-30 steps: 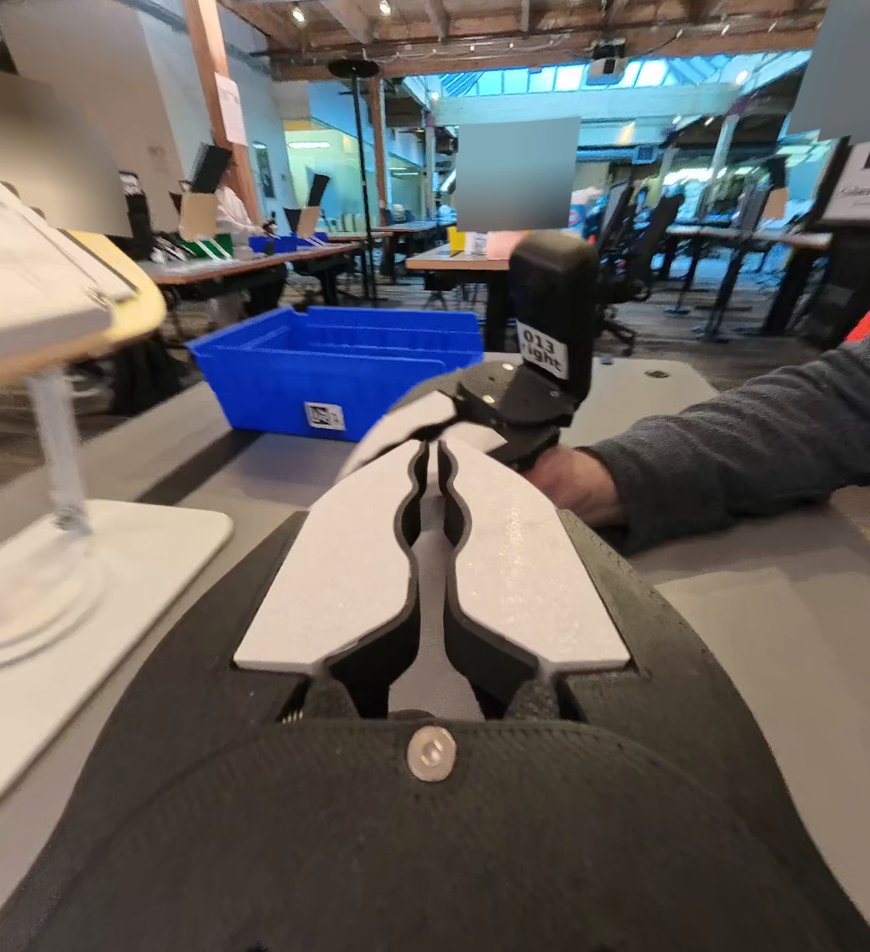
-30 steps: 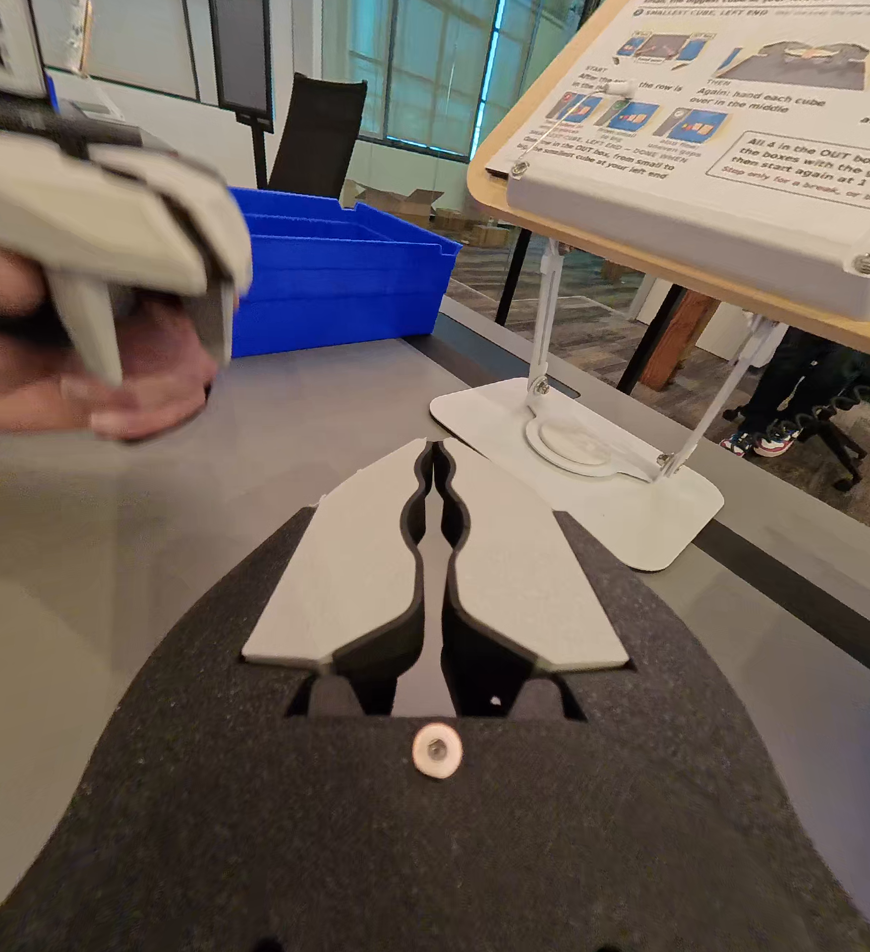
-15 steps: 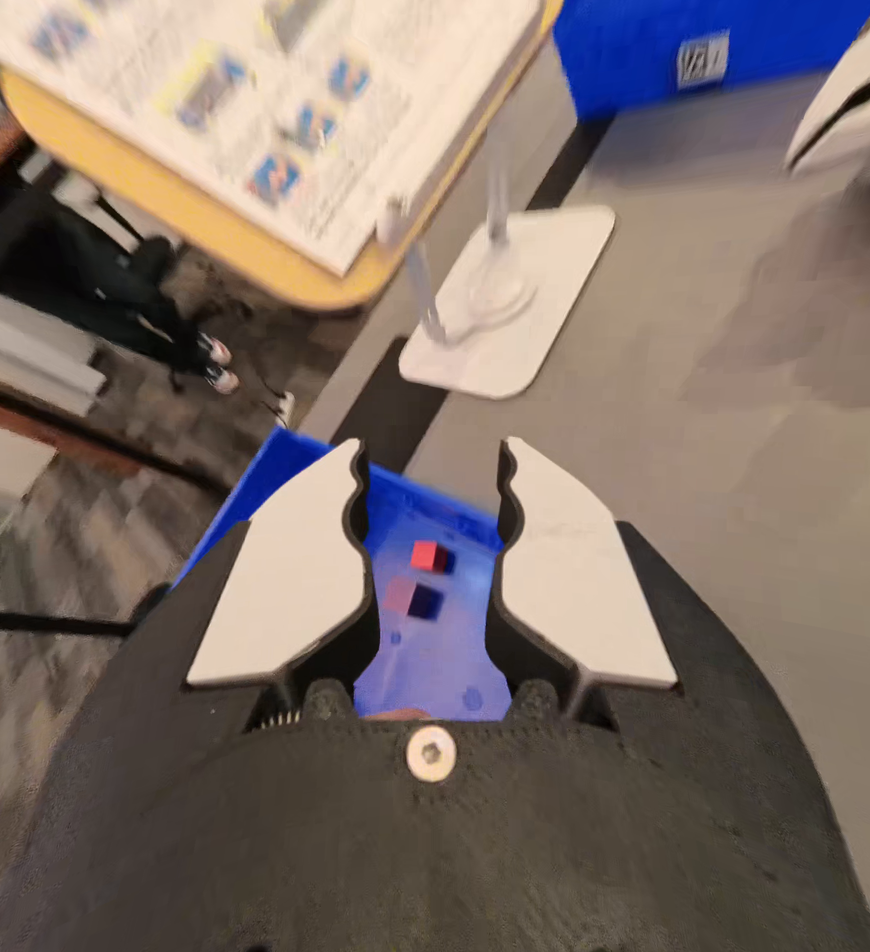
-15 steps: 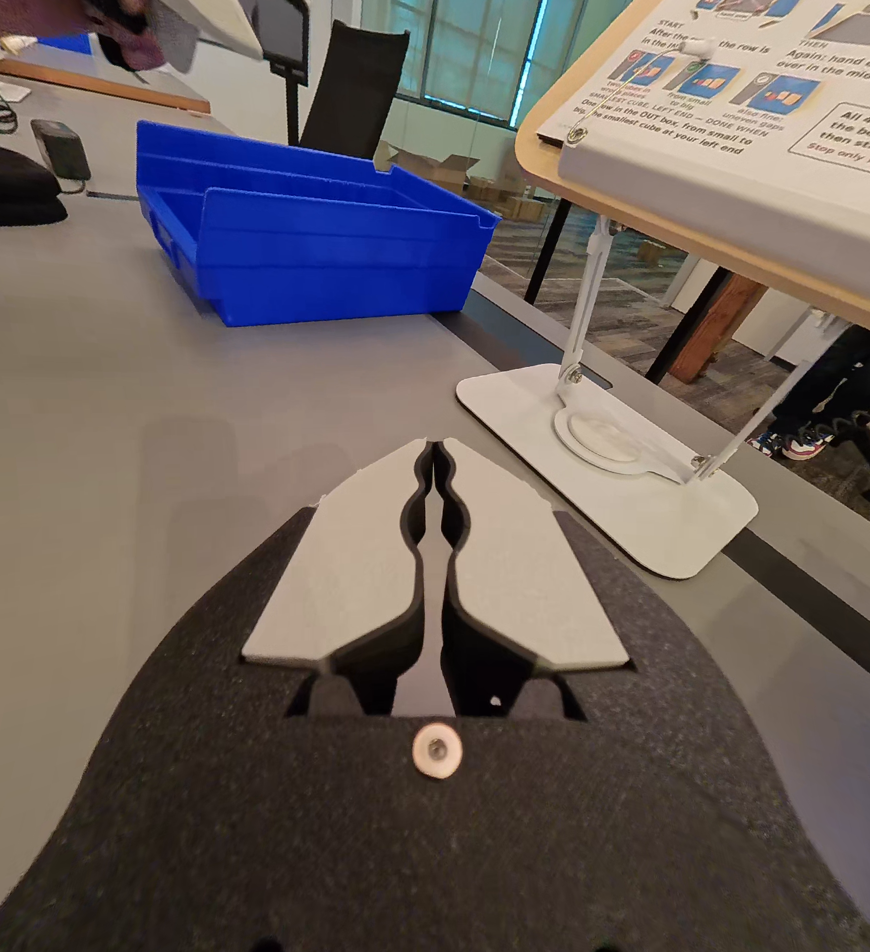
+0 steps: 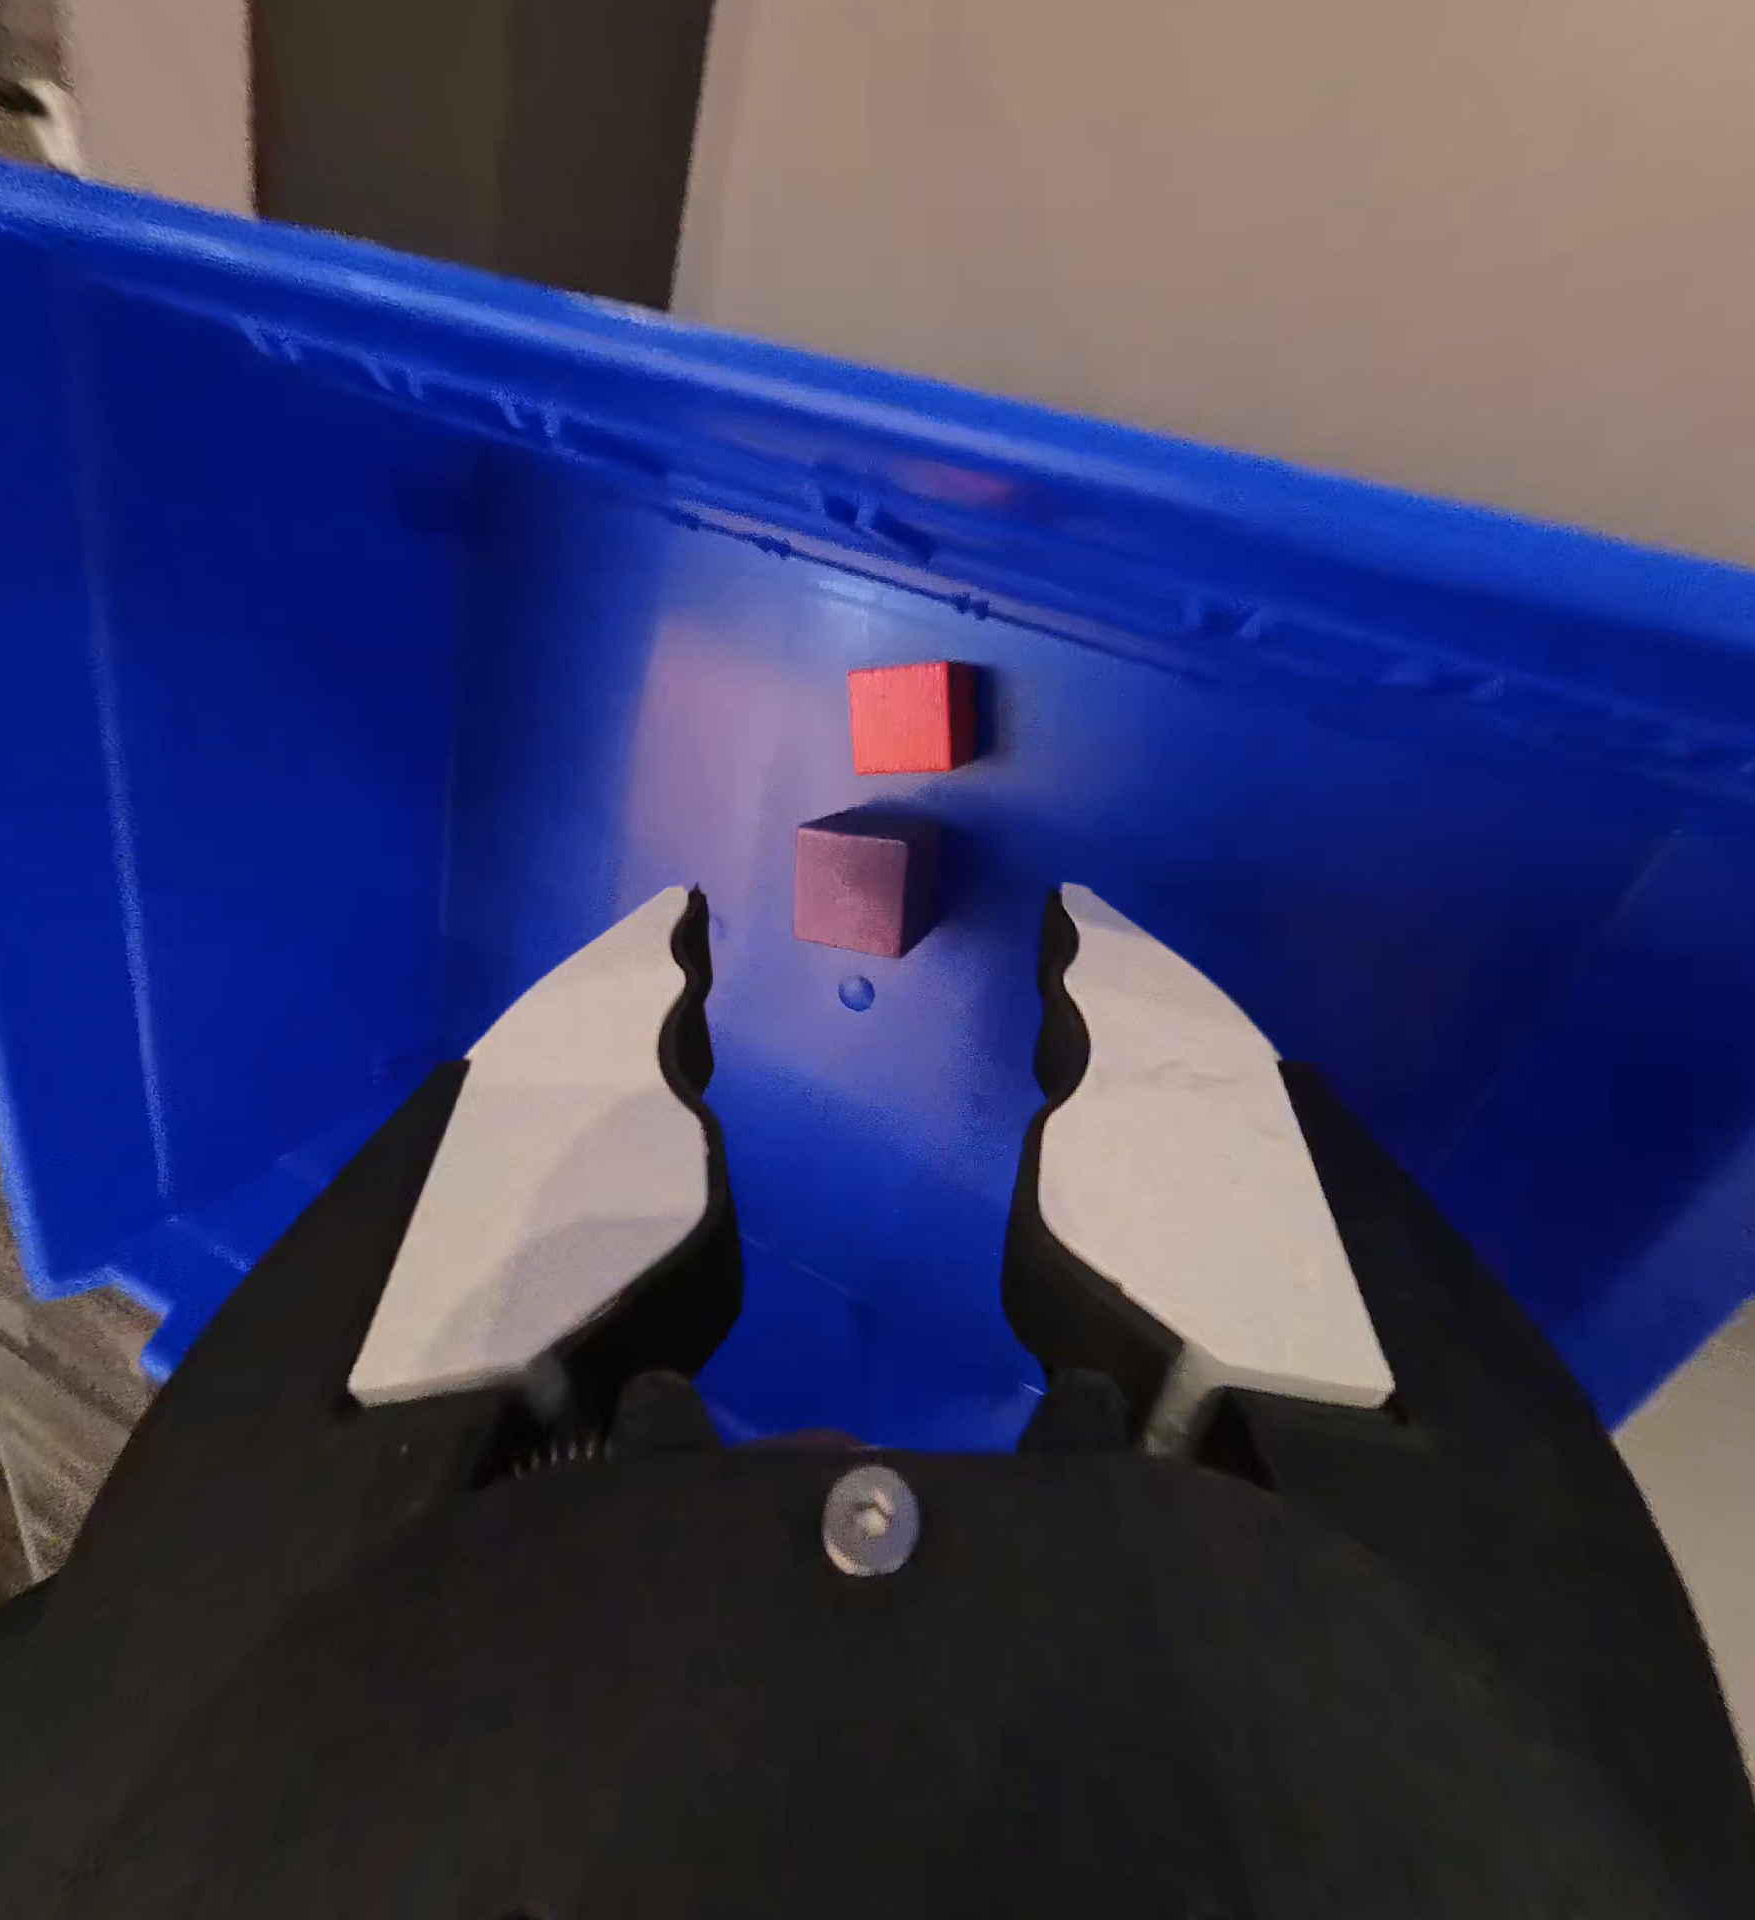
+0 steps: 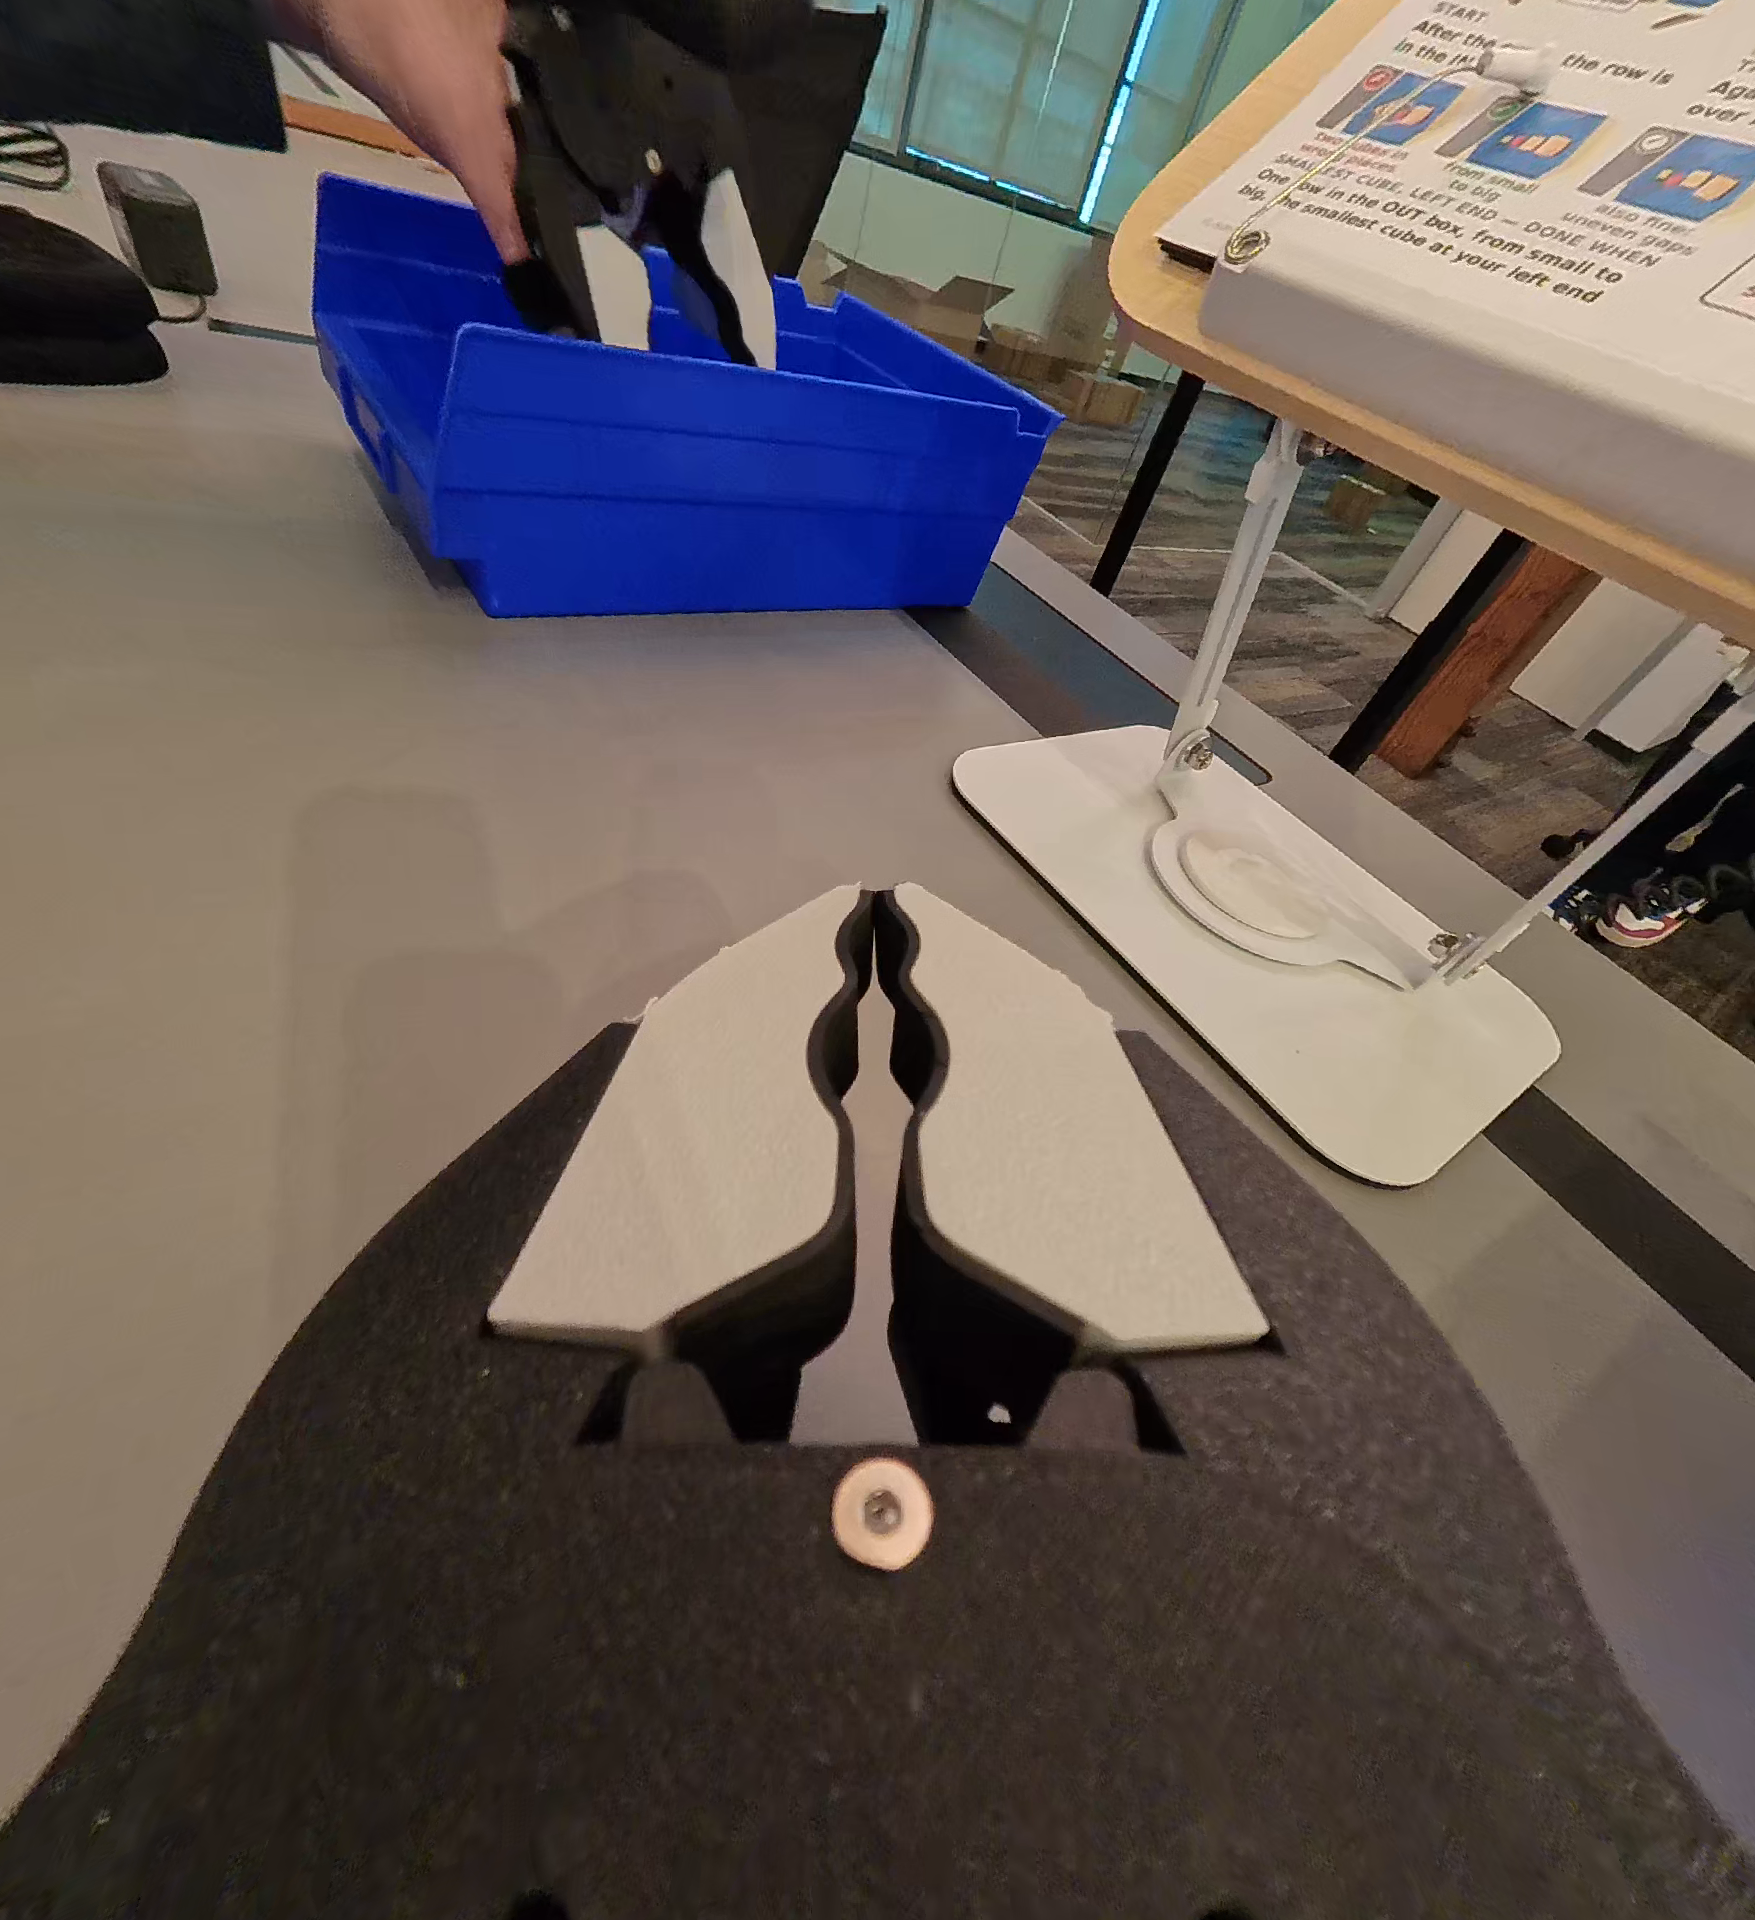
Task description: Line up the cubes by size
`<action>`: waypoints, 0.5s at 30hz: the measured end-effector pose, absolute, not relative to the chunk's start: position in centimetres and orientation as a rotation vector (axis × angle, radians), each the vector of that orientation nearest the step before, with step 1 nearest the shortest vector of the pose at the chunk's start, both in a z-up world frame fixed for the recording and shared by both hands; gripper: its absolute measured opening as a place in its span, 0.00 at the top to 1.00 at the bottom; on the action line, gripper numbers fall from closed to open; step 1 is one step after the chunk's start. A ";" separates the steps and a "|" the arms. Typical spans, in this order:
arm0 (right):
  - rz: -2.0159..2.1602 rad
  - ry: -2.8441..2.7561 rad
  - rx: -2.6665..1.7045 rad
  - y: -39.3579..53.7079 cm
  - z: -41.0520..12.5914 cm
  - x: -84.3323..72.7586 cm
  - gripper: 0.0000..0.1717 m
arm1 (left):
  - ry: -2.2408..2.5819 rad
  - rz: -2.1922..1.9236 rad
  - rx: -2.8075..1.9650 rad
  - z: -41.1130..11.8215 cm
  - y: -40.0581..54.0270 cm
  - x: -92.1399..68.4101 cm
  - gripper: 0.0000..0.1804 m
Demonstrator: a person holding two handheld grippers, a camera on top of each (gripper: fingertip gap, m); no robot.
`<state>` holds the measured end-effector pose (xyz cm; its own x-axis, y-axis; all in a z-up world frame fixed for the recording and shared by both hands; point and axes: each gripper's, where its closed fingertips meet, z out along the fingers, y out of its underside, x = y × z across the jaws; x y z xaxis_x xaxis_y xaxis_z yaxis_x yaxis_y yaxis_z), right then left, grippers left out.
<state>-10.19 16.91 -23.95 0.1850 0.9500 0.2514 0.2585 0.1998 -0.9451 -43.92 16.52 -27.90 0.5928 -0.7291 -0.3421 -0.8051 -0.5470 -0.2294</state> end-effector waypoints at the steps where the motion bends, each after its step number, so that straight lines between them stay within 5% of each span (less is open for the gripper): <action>1: 0.758 -1.316 -1.296 16.9 -24.0 -10.2 1.00 | 1.253 0.298 -2.489 -28.6 16.7 -44.3 0.67; 7: 0.759 -1.327 -1.291 16.7 -24.0 -10.3 1.00 | 1.261 0.212 -2.593 -30.9 17.1 -45.5 0.68; 15: 0.750 -1.346 -1.288 16.6 -24.2 -10.4 1.00 | 1.258 0.107 -2.609 -31.8 17.0 -45.1 0.84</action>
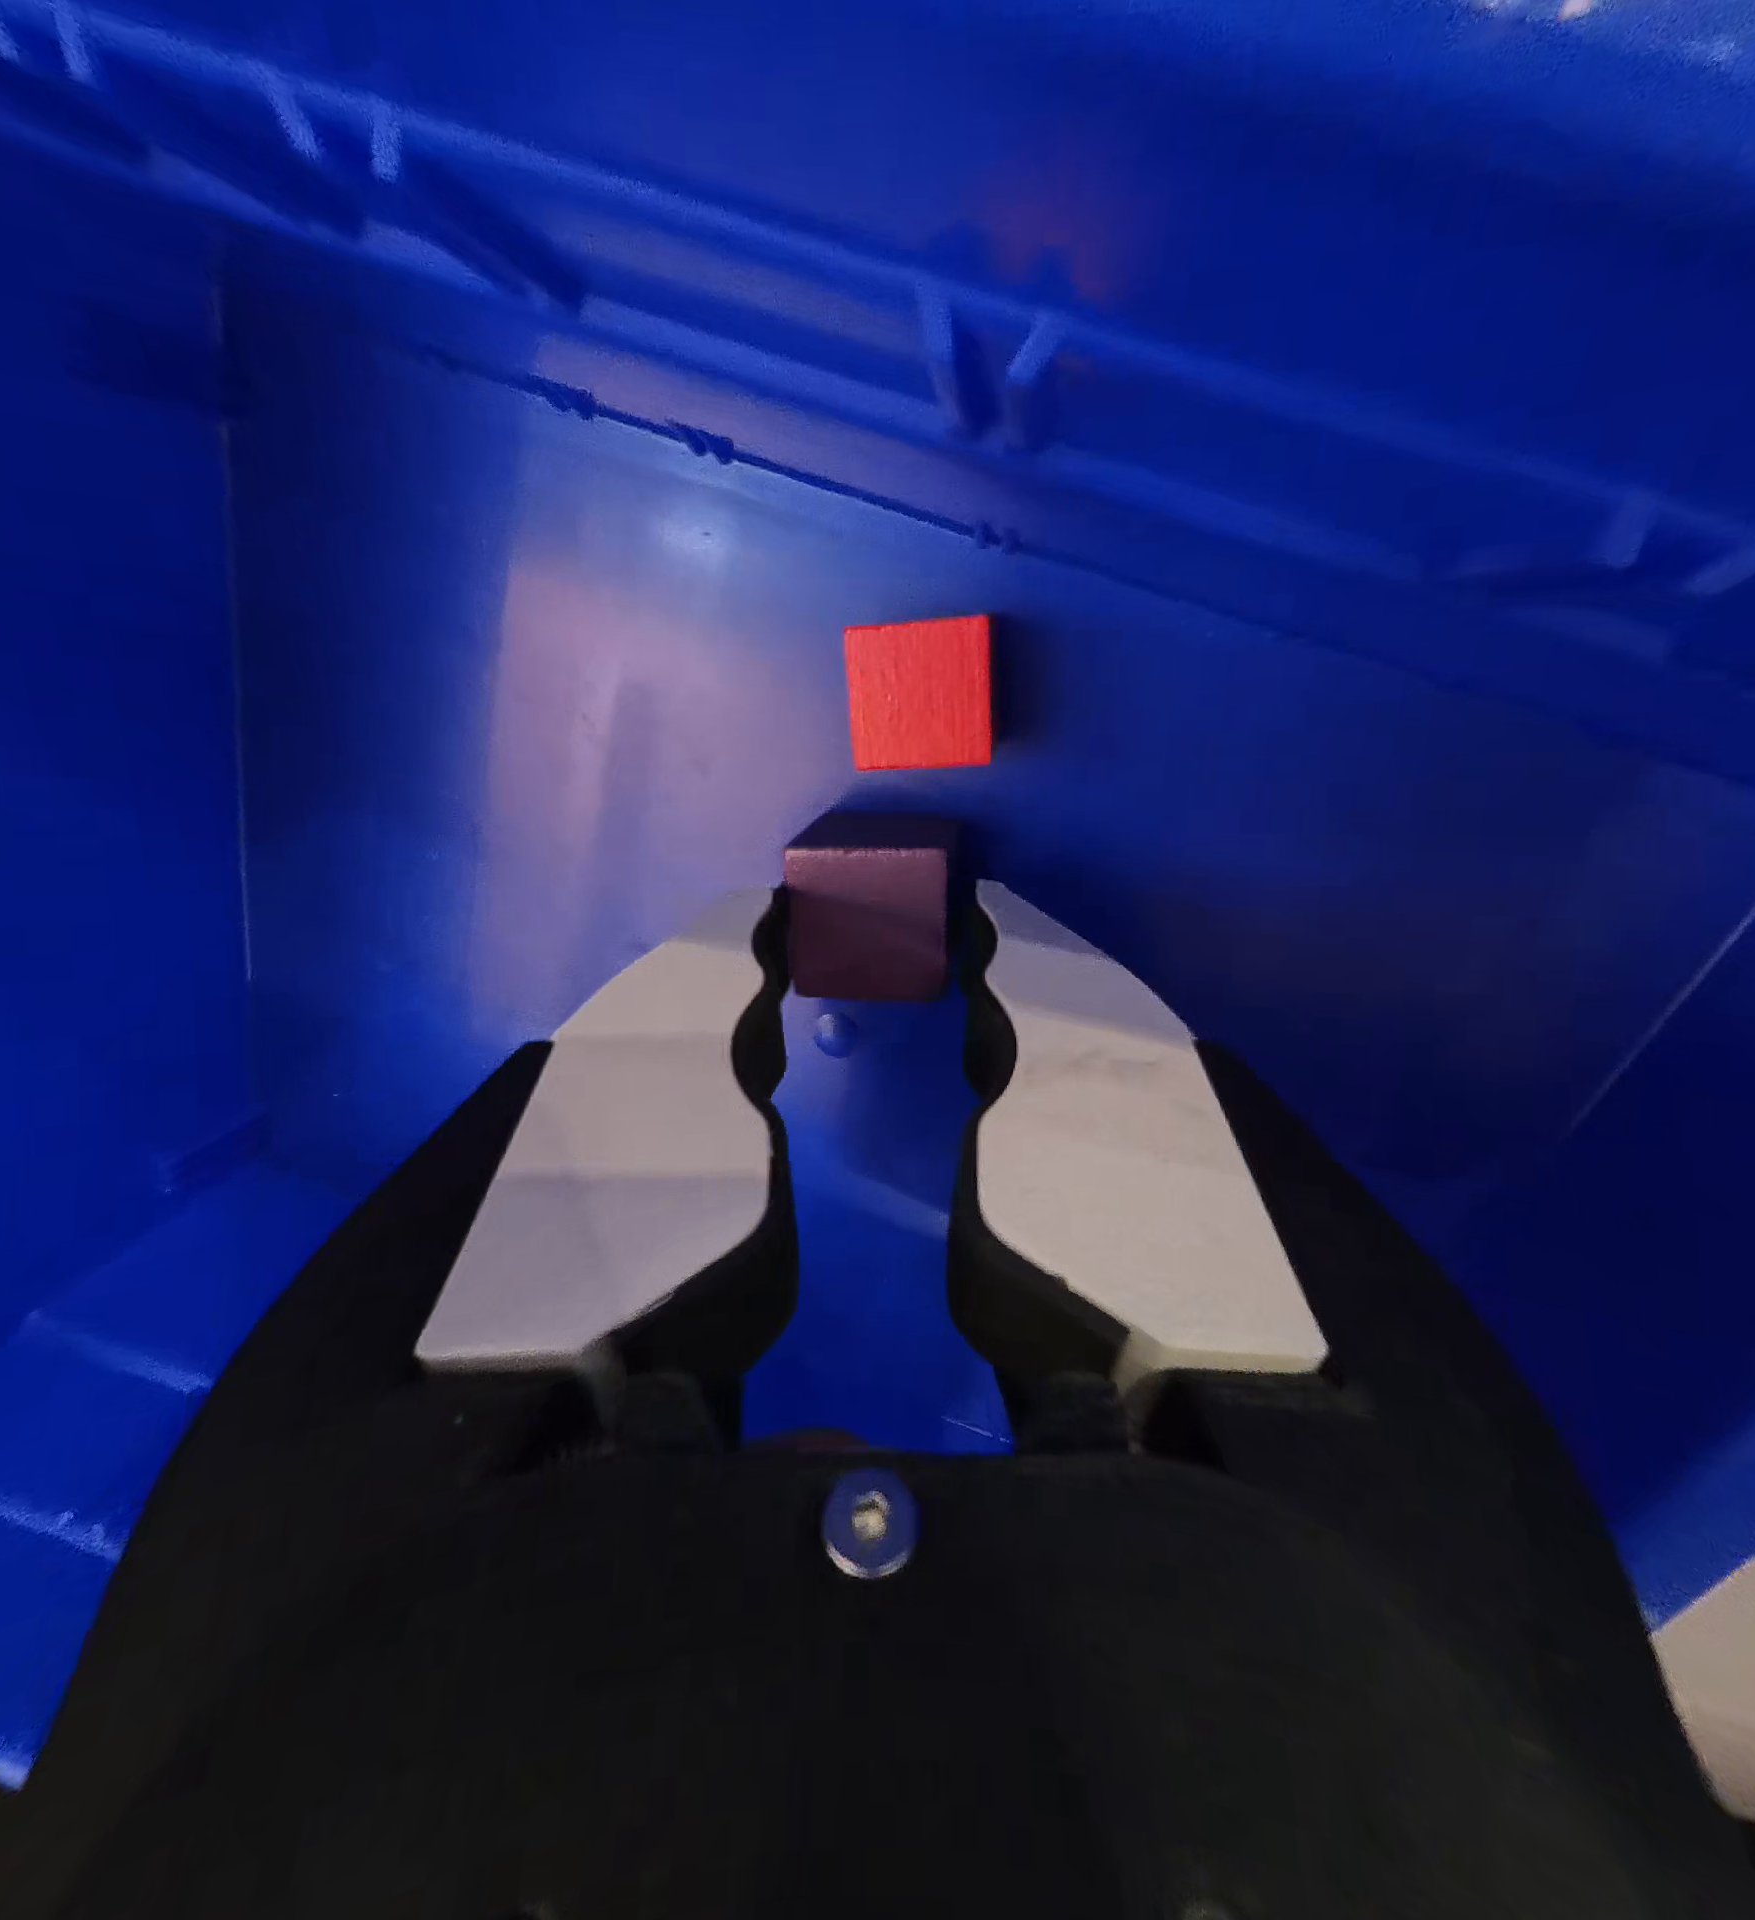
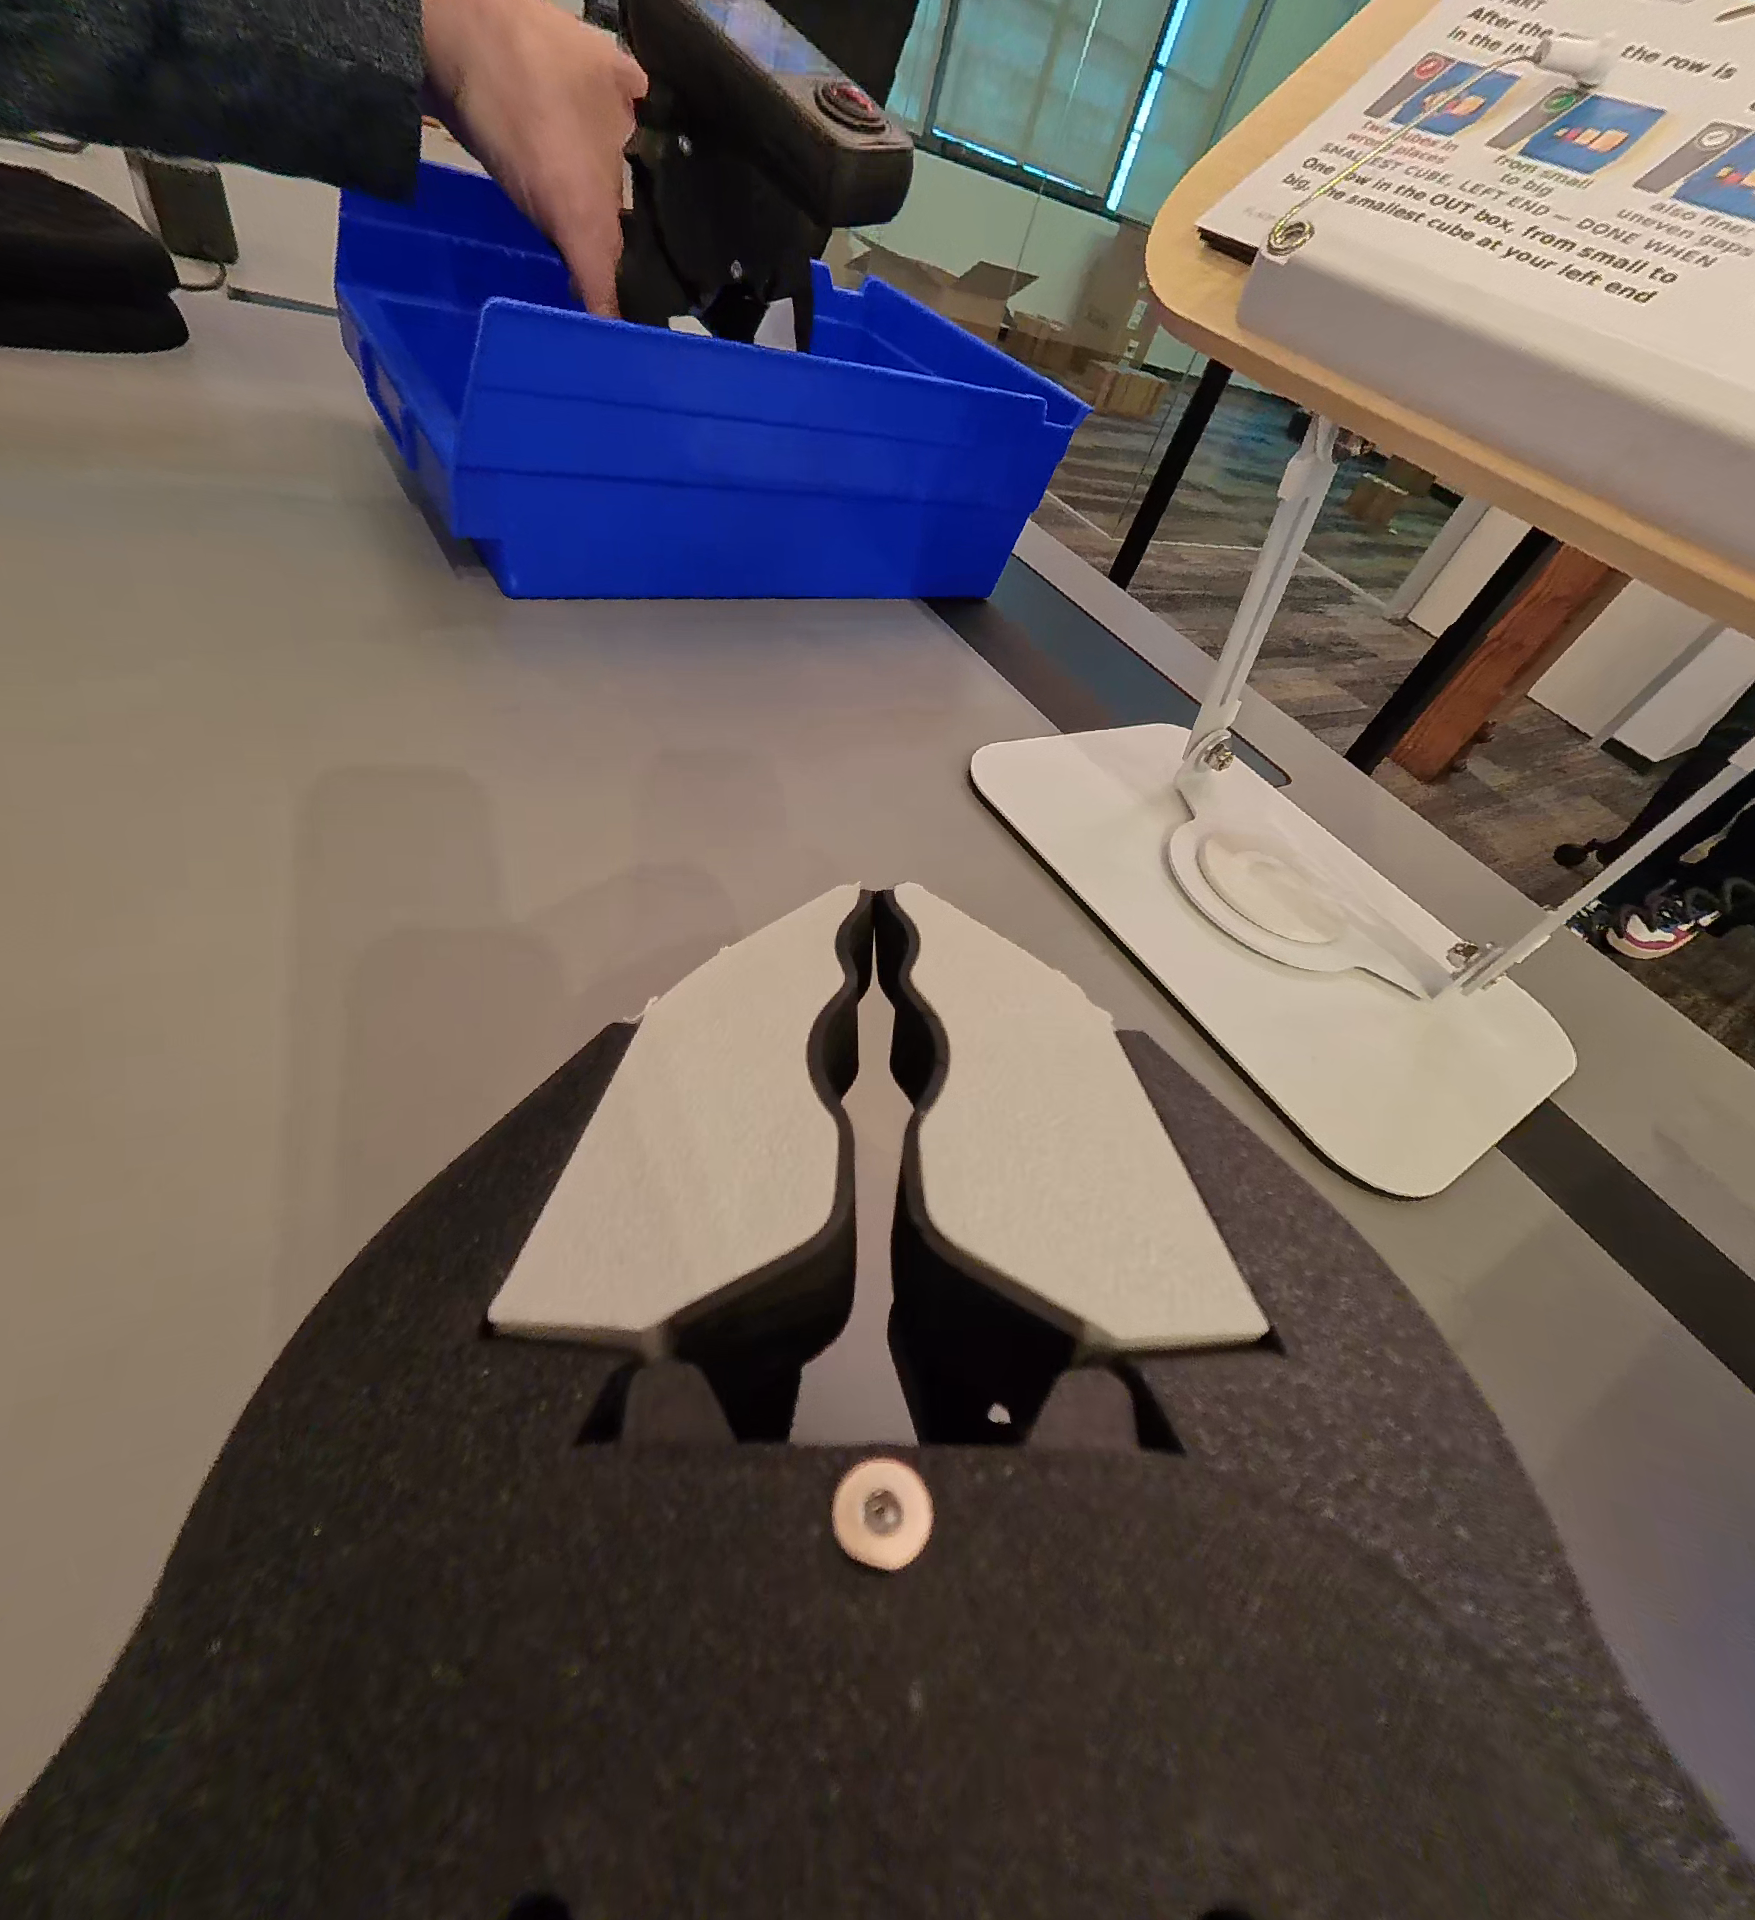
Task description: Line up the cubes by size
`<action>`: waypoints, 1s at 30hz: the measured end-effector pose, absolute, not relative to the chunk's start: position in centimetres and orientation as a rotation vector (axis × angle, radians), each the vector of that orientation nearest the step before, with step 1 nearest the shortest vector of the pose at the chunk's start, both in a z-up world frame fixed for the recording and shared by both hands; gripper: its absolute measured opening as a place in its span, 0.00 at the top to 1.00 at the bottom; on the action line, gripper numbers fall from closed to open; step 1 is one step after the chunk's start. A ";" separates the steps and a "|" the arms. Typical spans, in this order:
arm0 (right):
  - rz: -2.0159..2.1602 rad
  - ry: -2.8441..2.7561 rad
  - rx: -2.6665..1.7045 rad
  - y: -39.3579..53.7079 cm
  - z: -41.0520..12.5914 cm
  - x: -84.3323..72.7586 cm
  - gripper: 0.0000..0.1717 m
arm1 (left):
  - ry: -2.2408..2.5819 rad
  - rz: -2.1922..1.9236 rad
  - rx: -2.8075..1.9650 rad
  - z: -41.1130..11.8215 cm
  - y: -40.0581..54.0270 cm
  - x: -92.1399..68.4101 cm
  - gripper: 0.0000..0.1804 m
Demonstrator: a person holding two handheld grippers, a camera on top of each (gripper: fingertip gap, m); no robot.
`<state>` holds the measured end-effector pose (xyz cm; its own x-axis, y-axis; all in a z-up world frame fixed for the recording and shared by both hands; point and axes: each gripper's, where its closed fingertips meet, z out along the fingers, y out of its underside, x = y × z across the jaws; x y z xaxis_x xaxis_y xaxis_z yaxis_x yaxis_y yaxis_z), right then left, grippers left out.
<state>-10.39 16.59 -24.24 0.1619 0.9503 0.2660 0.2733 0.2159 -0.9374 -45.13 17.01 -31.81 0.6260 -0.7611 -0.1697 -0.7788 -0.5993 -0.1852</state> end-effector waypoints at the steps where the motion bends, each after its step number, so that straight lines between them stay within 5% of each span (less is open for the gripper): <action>1: 0.751 -1.348 -1.288 16.6 -24.3 -10.4 1.00 | 1.243 0.097 -2.610 -31.8 17.0 -45.2 0.84; 6: 0.749 -1.345 -1.286 16.6 -24.2 -10.4 1.00 | 1.144 0.156 -2.557 -29.9 17.4 -45.9 0.84; 19: 0.727 -1.335 -1.259 16.5 -24.0 -10.5 0.93 | 0.844 -0.254 -1.963 -15.3 13.0 -34.0 0.84; 30: 0.768 -1.291 -1.208 16.3 -23.0 -10.0 0.88 | 0.737 -0.791 -1.613 -15.2 12.2 -17.9 0.84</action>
